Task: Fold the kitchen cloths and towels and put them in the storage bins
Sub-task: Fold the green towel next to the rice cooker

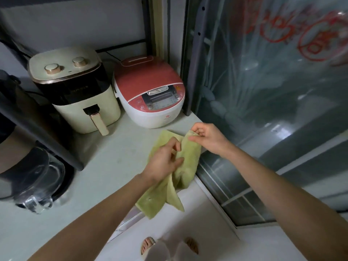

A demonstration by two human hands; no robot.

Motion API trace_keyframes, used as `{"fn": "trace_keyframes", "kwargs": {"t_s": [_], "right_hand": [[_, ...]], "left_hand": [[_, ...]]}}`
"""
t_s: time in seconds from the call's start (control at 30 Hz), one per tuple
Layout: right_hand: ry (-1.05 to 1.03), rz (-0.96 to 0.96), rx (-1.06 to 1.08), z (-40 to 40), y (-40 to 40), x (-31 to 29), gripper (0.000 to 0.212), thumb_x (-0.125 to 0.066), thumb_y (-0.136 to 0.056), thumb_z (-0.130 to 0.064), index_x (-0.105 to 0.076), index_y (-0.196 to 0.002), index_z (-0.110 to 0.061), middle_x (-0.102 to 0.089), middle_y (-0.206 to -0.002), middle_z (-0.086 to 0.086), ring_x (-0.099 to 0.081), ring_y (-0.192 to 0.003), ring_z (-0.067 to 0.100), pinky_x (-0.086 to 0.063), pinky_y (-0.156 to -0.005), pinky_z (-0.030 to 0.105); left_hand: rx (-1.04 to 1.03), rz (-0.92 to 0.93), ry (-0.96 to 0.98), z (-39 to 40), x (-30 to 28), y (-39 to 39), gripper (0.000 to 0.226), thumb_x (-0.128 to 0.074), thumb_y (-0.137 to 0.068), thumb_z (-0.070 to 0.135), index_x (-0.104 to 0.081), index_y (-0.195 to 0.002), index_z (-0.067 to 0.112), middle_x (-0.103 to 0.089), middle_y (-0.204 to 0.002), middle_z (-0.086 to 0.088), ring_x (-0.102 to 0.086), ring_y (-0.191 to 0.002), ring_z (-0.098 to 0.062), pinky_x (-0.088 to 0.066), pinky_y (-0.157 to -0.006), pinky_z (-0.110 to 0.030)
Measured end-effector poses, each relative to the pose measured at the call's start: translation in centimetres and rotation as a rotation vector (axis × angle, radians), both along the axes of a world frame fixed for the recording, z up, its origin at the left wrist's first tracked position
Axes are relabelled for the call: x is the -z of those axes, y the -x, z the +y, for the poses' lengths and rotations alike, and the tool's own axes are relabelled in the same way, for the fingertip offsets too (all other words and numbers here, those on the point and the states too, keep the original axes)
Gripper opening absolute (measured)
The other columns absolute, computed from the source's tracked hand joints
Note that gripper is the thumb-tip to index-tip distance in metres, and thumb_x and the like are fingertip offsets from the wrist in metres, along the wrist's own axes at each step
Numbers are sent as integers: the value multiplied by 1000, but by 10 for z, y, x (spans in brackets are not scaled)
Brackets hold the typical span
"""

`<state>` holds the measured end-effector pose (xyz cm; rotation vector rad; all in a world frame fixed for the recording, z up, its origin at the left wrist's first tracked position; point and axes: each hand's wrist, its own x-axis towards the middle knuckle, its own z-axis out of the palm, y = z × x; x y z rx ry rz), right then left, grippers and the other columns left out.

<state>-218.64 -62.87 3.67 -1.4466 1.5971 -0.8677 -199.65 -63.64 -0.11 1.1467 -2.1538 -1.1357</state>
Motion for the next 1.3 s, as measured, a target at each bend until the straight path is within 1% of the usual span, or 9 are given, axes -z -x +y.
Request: {"fn": "trace_keyframes", "kwargs": {"t_s": [0.23,0.4,0.67,0.77,0.83,1.0,1.13,1.23,1.3], "right_hand": [[20,-136,220,62,52,-25,4,-61,-88,-4,-58,-89,-6,-64,-73,2,-55,-56,-1,-40,-51,10],[102,-202,330,95,72,-35,16,-63,-87,-4,-60,-80,-18,-66,-74,-1,-57,-63,4,-40,-51,12],[218,-247,474,125,92,-33,12,-67,-84,-5,-65,-85,-17,-65,-84,5,-60,-80,15,-48,-76,34],[240,-275,499,130,91,-38,9,-64,-86,-5,-64,-88,-13,-64,-77,-1,-56,-61,0,-45,-59,17],[255,-318,530,130,92,-41,9,-64,-87,-7,-64,-87,-15,-62,-74,1,-45,-48,4,-37,-48,16],[242,-434,509,115,92,-52,7,-64,-87,-11,-64,-84,-18,-64,-78,4,-50,-70,28,-44,-58,28],[195,-469,420,101,82,-54,9,-60,-89,-6,-62,-84,-13,-62,-71,1,-48,-63,26,-42,-51,23],[159,-489,393,94,73,-53,9,-57,-89,-3,-60,-84,-9,-58,-69,3,-45,-56,18,-39,-44,18],[139,-528,398,89,68,-52,10,-55,-89,0,-57,-83,-6,-53,-69,5,-43,-55,17,-37,-41,17]], "left_hand": [[21,130,132,36,9,63,24,-68,-84,17,-47,-92,18,-55,-75,6,-50,-62,-13,-45,-66,-32],[13,225,115,42,11,104,14,-70,-83,20,-56,-87,20,-61,-78,9,-61,-72,-15,-53,-72,-41],[-11,239,-77,53,13,139,21,-72,-82,21,-56,-71,29,-63,-70,5,-61,-68,-16,-54,-68,-31],[52,230,-175,55,22,139,18,-72,-84,19,-58,-72,21,-64,-73,-13,-63,-64,-27,-55,-58,-32],[113,228,-223,57,29,136,11,-70,-85,14,-63,-76,13,-65,-75,-17,-65,-65,-26,-57,-59,-29],[112,268,-381,57,42,128,12,-68,-86,8,-70,-95,15,-73,-92,-7,-70,-90,-24,-60,-75,-39],[23,310,-216,48,36,126,24,-70,-84,19,-69,-107,19,-72,-100,0,-68,-93,-17,-54,-85,-32],[-46,256,-113,34,24,121,11,-69,-84,18,-70,-84,28,-69,-90,4,-66,-86,-18,-55,-82,-37],[-37,200,-128,22,25,113,22,-69,-83,17,-65,-68,33,-67,-76,7,-64,-75,-20,-56,-75,-47]]}}
